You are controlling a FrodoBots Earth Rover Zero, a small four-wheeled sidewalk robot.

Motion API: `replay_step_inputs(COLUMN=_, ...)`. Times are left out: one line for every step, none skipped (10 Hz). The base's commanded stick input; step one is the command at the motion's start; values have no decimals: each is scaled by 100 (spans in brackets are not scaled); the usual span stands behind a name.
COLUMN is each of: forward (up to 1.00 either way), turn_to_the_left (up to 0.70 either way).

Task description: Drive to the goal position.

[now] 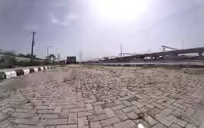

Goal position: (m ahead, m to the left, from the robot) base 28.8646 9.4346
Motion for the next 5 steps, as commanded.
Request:
replay_step_inputs(forward=100, turn_to_the_left=0)
replay_step_inputs(forward=100, turn_to_the_left=0)
replay_step_inputs(forward=100, turn_to_the_left=0)
replay_step_inputs(forward=100, turn_to_the_left=0)
replay_step_inputs(forward=100, turn_to_the_left=0)
